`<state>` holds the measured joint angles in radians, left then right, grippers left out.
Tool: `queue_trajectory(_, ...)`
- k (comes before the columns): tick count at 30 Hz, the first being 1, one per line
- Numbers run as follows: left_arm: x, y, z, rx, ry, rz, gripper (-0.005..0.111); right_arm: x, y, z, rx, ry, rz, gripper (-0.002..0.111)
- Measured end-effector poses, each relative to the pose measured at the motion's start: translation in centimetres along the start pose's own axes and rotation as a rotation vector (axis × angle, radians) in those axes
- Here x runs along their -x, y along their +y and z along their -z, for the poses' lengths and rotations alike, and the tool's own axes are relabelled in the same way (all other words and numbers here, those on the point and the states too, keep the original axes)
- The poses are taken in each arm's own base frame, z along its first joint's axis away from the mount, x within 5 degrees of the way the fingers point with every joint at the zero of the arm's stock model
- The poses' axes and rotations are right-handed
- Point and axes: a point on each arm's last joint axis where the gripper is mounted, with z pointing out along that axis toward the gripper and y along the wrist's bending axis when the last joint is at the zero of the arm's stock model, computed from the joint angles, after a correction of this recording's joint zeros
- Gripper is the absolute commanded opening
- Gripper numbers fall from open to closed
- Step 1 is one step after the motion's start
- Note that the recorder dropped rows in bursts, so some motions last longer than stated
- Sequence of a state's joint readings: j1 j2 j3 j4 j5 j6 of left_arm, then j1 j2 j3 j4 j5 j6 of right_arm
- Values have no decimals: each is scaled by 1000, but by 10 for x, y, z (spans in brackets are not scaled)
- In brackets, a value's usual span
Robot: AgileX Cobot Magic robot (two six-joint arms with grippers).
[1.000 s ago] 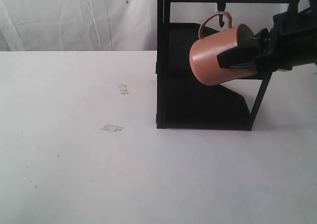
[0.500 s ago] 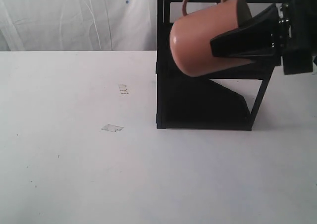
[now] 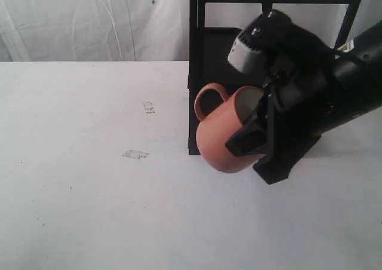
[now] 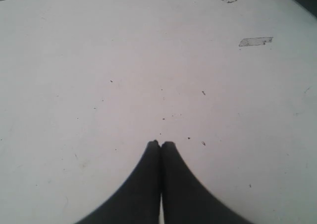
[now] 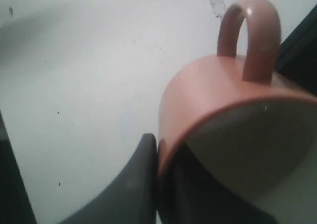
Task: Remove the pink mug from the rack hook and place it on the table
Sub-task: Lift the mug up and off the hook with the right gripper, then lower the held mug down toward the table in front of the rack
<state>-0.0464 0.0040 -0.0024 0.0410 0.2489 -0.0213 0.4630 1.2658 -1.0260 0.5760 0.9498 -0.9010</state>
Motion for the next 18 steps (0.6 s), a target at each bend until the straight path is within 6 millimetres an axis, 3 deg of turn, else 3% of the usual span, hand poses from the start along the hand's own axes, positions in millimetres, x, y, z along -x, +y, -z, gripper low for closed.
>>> queue_trajectory(9,0,0,0,0,0,0,1,-22,-16,-74,22,350,-82,0)
queue_trajectory(18,0,0,0,0,0,0,1,-28,-31,-83,-108,430,-195,0)
